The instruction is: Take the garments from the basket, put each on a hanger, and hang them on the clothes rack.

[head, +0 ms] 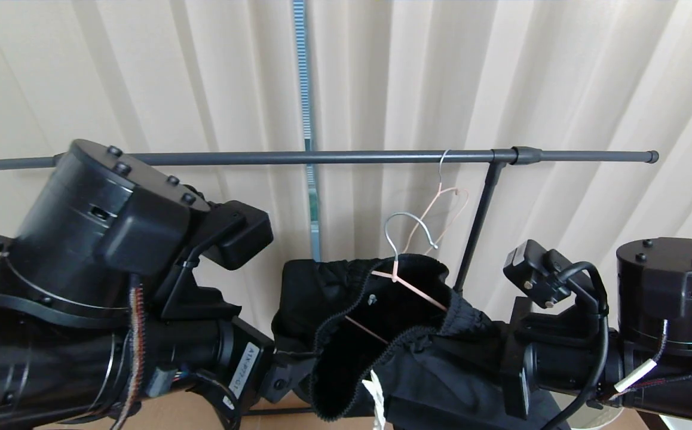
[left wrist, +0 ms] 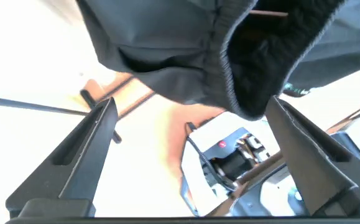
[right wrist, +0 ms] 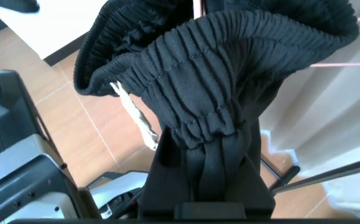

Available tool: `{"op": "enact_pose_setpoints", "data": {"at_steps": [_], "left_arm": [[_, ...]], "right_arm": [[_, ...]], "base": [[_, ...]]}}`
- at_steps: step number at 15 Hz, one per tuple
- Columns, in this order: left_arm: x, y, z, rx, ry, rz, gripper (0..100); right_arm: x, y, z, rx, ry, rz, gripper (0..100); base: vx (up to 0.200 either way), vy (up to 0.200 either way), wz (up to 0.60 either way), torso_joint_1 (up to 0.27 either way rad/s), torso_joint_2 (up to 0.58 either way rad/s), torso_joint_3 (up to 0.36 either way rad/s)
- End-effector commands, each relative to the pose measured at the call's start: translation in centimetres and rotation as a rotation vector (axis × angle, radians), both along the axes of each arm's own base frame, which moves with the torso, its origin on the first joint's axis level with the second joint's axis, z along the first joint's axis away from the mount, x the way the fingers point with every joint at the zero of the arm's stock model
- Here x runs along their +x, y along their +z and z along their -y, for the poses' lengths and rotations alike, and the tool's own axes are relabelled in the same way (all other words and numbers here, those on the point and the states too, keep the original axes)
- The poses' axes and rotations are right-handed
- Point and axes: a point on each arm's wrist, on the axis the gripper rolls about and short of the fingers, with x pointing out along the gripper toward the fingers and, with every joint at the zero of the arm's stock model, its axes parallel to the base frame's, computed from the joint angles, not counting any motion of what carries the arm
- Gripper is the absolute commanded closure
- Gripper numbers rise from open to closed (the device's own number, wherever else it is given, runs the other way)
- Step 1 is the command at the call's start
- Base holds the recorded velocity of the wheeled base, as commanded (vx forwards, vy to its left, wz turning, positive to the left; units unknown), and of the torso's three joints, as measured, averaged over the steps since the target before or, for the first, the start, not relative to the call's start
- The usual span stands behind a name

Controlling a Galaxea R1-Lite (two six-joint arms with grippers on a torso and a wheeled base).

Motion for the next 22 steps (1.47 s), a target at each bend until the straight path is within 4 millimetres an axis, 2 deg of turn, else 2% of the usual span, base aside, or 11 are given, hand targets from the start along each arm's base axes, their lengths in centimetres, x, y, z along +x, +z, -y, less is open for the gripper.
{"op": "enact_pose_setpoints", "data": {"at_steps": [1, 5, 7, 9, 11, 14, 19, 22], "left_arm": [[-0.4, 0.6, -1.6, -0.003, 0.000, 0.039, 0], [0.7, -0.6, -3.4, 0.033, -0.105, 0.141, 0], [2.6, -2.3, -5.4, 0.060, -0.269, 0.260, 0], [3.6, -3.0, -6.8, 0.084, -0.432, 0.340, 0], [4.3, -3.2, -6.4, 0.045, -0.574, 0.366, 0], [5.8, -3.6, -4.4, -0.037, -0.706, 0.409, 0], [6.9, -5.4, -1.2, -0.061, -0.797, 0.418, 0], [7.0, -5.8, -0.5, -0.064, -0.817, 0.405, 0]], "right_arm": [[0.0, -0.3, 0.5, -0.003, 0.003, -0.009, 100], [-0.4, -0.4, 1.2, 0.003, 0.079, 0.002, 100], [-1.0, -0.4, 2.0, 0.031, 0.174, 0.009, 100], [-1.3, -0.2, 2.6, 0.068, 0.254, 0.012, 100], [-1.5, -0.3, 2.9, 0.084, 0.297, 0.005, 100], [-1.8, -0.4, 3.0, 0.096, 0.341, 0.000, 100], [-2.2, -0.3, 3.2, 0.111, 0.369, 0.002, 100], [-2.5, 0.0, 3.3, 0.116, 0.375, 0.015, 100]], "base": [[0.000, 0.000, 0.00, 0.000, 0.00, 0.000], [0.000, 0.000, 0.00, 0.000, 0.00, 0.000], [0.000, 0.000, 0.00, 0.000, 0.00, 0.000], [0.000, 0.000, 0.00, 0.000, 0.00, 0.000], [0.000, 0.000, 0.00, 0.000, 0.00, 0.000], [0.000, 0.000, 0.00, 0.000, 0.00, 0.000], [0.000, 0.000, 0.00, 0.000, 0.00, 0.000], [0.000, 0.000, 0.00, 0.000, 0.00, 0.000]]}}
